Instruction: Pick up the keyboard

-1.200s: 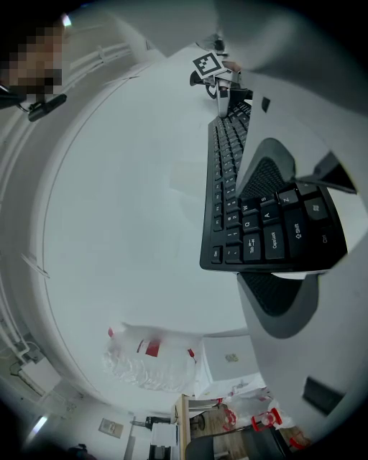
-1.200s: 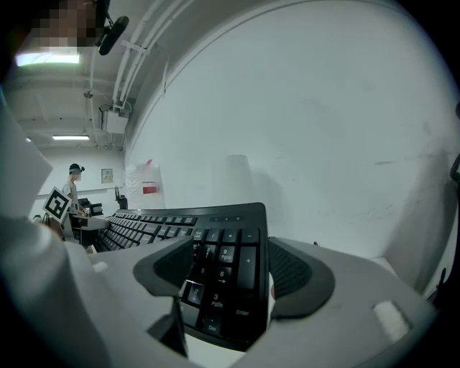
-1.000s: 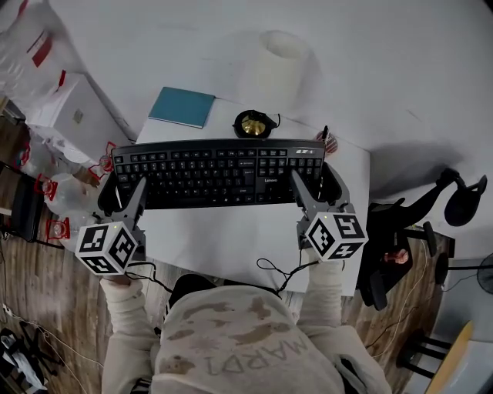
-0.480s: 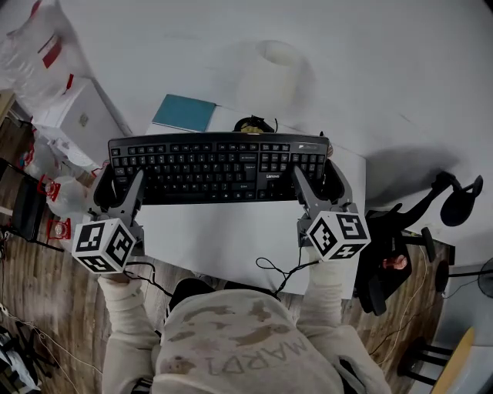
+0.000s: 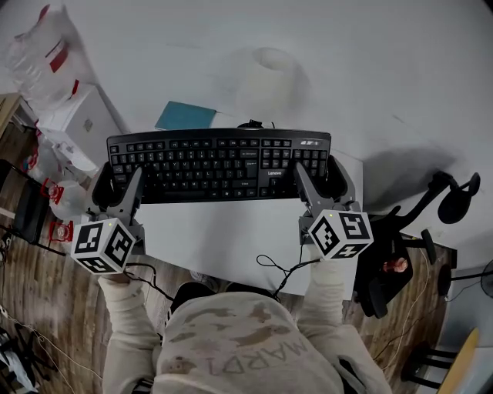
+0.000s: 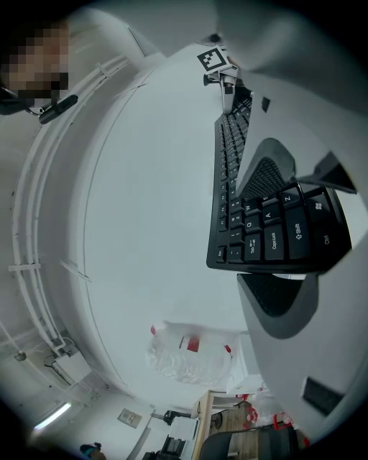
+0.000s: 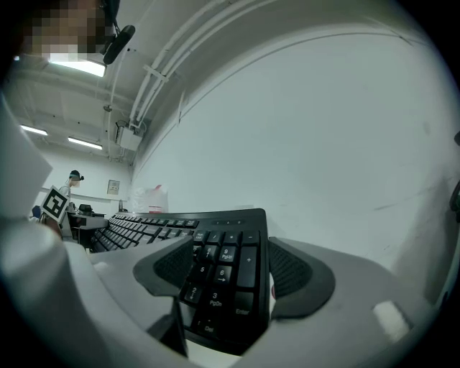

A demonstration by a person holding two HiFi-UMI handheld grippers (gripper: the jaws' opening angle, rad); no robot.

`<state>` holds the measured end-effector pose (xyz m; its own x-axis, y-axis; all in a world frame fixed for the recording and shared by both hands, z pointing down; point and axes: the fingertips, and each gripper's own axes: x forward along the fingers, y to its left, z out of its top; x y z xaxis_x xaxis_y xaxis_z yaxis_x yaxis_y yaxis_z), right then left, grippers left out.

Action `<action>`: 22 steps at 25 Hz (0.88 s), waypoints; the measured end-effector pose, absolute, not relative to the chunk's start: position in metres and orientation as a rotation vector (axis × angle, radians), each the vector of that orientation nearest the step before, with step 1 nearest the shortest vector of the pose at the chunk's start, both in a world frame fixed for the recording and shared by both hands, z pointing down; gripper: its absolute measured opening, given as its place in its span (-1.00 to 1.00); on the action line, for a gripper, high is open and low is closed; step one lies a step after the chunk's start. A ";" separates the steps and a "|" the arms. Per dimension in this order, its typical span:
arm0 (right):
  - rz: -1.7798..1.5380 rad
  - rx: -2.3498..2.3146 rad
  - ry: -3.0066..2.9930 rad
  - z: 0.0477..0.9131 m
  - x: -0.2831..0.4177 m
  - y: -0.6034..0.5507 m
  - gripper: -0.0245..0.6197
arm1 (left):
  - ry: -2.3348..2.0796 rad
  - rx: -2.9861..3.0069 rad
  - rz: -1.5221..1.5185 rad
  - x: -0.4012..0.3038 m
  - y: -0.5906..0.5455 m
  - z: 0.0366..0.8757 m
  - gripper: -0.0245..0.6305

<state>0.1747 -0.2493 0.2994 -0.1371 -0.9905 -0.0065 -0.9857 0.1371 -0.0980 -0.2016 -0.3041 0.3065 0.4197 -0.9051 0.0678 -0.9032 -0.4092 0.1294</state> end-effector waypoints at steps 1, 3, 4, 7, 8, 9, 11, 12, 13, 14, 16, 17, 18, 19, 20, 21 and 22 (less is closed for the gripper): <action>-0.099 -2.013 2.313 0.297 0.175 -0.248 0.12 | -1.621 2.525 -0.027 -0.202 -0.303 0.303 0.07; -0.081 -2.009 2.309 0.291 0.172 -0.246 0.12 | -1.628 2.533 -0.042 -0.204 -0.301 0.298 0.06; -0.072 -2.007 2.307 0.288 0.171 -0.245 0.12 | -1.631 2.536 -0.049 -0.205 -0.300 0.295 0.07; -0.051 -2.001 2.302 0.280 0.169 -0.243 0.12 | -1.640 2.545 -0.067 -0.208 -0.296 0.288 0.06; -0.046 -1.998 2.301 0.278 0.169 -0.241 0.12 | -1.643 2.548 -0.072 -0.207 -0.295 0.285 0.07; -0.041 -1.995 2.299 0.276 0.170 -0.240 0.12 | -1.647 2.550 -0.077 -0.207 -0.294 0.283 0.07; -0.033 -1.989 2.295 0.272 0.170 -0.238 0.12 | -1.654 2.557 -0.084 -0.206 -0.291 0.277 0.07; -0.030 -1.987 2.294 0.270 0.169 -0.237 0.12 | -1.658 2.561 -0.090 -0.207 -0.290 0.275 0.07; -0.025 -1.985 2.292 0.268 0.168 -0.236 0.12 | -1.661 2.564 -0.098 -0.209 -0.289 0.272 0.07; -0.021 -1.983 2.291 0.267 0.165 -0.234 0.12 | -1.664 2.568 -0.105 -0.211 -0.287 0.270 0.07; -0.010 -1.979 2.289 0.264 0.162 -0.230 0.12 | -1.668 2.575 -0.121 -0.215 -0.284 0.267 0.07; -0.005 -1.977 2.287 0.263 0.161 -0.229 0.12 | -1.670 2.578 -0.128 -0.216 -0.282 0.265 0.07; 0.000 -1.976 2.286 0.261 0.161 -0.228 0.12 | -1.672 2.580 -0.134 -0.216 -0.281 0.264 0.06; 0.005 -1.974 2.286 0.259 0.161 -0.227 0.12 | -1.673 2.582 -0.138 -0.216 -0.280 0.263 0.06; 0.009 -1.974 2.286 0.258 0.161 -0.227 0.12 | -1.674 2.583 -0.141 -0.215 -0.280 0.262 0.07; 0.013 -1.973 2.286 0.257 0.161 -0.226 0.12 | -1.674 2.583 -0.145 -0.215 -0.279 0.261 0.07; 0.018 -1.973 2.287 0.256 0.161 -0.226 0.12 | -1.675 2.583 -0.148 -0.216 -0.279 0.261 0.07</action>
